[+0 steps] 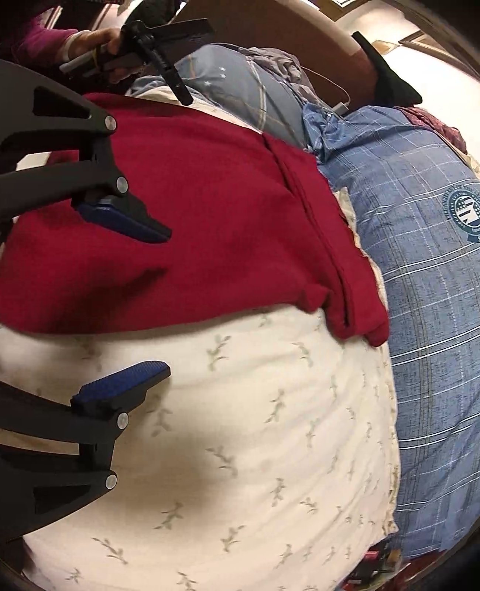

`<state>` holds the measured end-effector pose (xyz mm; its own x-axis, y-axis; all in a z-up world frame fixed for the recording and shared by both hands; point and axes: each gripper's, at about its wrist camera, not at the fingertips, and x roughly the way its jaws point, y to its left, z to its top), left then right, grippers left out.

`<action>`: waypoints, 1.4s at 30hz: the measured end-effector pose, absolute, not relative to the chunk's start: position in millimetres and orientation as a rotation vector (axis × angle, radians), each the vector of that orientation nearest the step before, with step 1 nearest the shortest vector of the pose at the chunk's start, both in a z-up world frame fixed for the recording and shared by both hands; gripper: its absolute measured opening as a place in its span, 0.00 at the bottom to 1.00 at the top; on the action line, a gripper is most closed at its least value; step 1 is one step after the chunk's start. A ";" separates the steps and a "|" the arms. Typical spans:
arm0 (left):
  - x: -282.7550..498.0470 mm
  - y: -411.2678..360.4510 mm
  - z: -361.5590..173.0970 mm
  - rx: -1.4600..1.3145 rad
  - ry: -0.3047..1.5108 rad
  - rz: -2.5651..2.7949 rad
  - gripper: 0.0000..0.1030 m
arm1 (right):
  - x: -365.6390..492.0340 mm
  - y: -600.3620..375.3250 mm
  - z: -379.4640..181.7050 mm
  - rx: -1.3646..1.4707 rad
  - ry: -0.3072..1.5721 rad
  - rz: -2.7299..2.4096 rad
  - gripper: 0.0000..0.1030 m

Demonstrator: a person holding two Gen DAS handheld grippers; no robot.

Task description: Fold small clothes

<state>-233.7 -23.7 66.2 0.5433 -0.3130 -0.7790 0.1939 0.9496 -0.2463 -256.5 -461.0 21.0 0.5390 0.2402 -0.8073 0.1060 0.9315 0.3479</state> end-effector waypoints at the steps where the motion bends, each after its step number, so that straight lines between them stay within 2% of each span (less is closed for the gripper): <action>1: -239.8 -24.2 65.2 -0.141 0.962 -0.311 0.68 | -259.2 -460.3 18.8 0.382 1.013 0.088 0.66; 12: -284.9 -33.5 54.3 -0.125 1.063 -0.357 0.68 | -305.6 -450.4 9.6 0.457 1.054 0.220 0.66; 22: -298.3 -32.3 51.6 -0.135 1.116 -0.296 0.66 | -311.3 -442.5 3.0 0.499 1.034 0.287 0.67; 25: -297.9 -41.2 50.4 -0.107 1.121 -0.296 0.66 | -308.1 -444.3 2.2 0.508 1.041 0.297 0.63; 27: -296.3 -45.7 48.9 -0.085 1.120 -0.284 0.68 | -307.2 -444.2 1.1 0.499 1.048 0.289 0.56; 29: -295.2 -49.4 47.8 -0.084 1.119 -0.283 0.70 | -307.6 -444.5 1.2 0.488 1.056 0.275 0.42; 30: -294.4 -50.3 47.2 -0.085 1.120 -0.283 0.71 | -307.4 -444.7 1.2 0.481 1.062 0.266 0.38; 32: -293.1 -51.1 46.7 -0.089 1.123 -0.279 0.72 | -307.1 -443.8 2.4 0.464 1.075 0.264 0.21; 40: -296.2 -48.5 45.4 -0.097 1.118 -0.283 0.71 | -302.6 -434.6 2.9 0.438 1.111 0.330 0.19; 42: -298.4 -45.5 45.3 -0.099 1.118 -0.288 0.71 | -300.8 -435.6 2.1 0.468 1.108 0.349 0.24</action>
<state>-298.4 -45.5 45.3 0.4046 -0.2770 -0.8716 0.1785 0.9586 -0.2218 -300.8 -435.6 2.1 0.4092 0.4917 -0.7686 -0.0377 0.8508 0.5242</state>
